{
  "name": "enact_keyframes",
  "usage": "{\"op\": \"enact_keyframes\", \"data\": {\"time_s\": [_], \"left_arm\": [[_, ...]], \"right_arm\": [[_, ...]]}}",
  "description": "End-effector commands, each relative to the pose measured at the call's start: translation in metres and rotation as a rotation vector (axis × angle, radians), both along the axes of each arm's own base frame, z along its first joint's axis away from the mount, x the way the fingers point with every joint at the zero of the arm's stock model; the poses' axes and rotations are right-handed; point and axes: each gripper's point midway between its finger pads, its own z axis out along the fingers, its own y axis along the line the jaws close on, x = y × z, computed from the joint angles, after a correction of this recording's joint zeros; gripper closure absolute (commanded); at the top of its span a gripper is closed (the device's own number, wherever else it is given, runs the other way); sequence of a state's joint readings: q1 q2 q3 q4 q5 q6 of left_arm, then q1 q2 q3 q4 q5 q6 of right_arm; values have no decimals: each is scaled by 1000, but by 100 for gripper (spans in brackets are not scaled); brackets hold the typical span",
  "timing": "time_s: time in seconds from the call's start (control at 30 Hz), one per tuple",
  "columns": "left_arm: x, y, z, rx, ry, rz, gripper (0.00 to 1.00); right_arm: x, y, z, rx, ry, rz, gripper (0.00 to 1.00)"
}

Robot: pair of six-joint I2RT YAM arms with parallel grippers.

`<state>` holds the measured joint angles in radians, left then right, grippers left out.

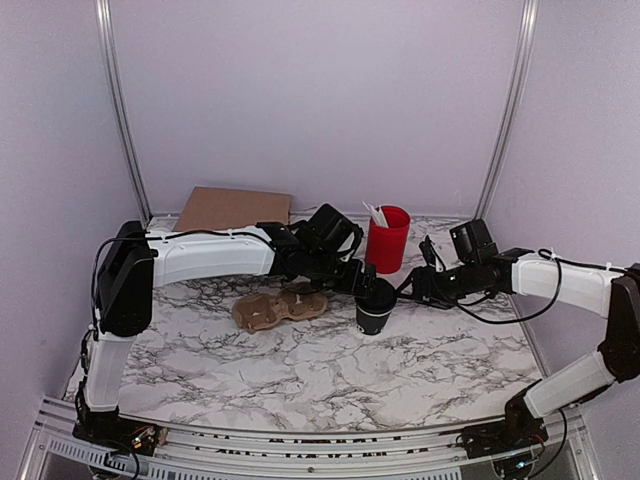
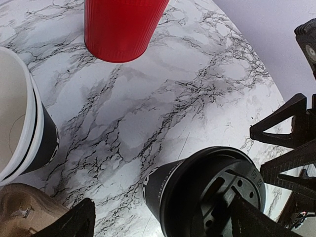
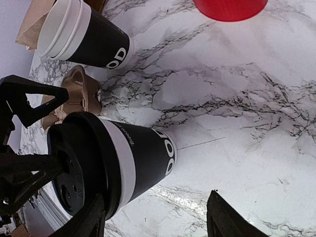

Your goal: Pack the takeout coffee

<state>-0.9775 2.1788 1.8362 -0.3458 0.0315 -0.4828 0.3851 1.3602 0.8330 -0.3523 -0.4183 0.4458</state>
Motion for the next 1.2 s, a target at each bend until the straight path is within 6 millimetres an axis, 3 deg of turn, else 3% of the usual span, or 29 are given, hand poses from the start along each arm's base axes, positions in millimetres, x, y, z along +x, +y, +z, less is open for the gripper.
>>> {"op": "enact_keyframes", "data": {"time_s": [0.0, 0.47, 1.0, 1.17], "left_arm": [[-4, 2, -19, 51, 20, -2, 4], [-4, 6, -30, 77, 35, 12, 4], [-7, 18, -49, 129, 54, 28, 4], [-7, 19, -49, 131, 52, 28, 4]], "right_arm": [[3, 6, 1, -2, -11, 6, 32], [1, -4, -16, -116, 22, -31, 33], [-16, -4, -45, -252, 85, -12, 34], [-15, -4, -37, -258, 77, -20, 34]]}}
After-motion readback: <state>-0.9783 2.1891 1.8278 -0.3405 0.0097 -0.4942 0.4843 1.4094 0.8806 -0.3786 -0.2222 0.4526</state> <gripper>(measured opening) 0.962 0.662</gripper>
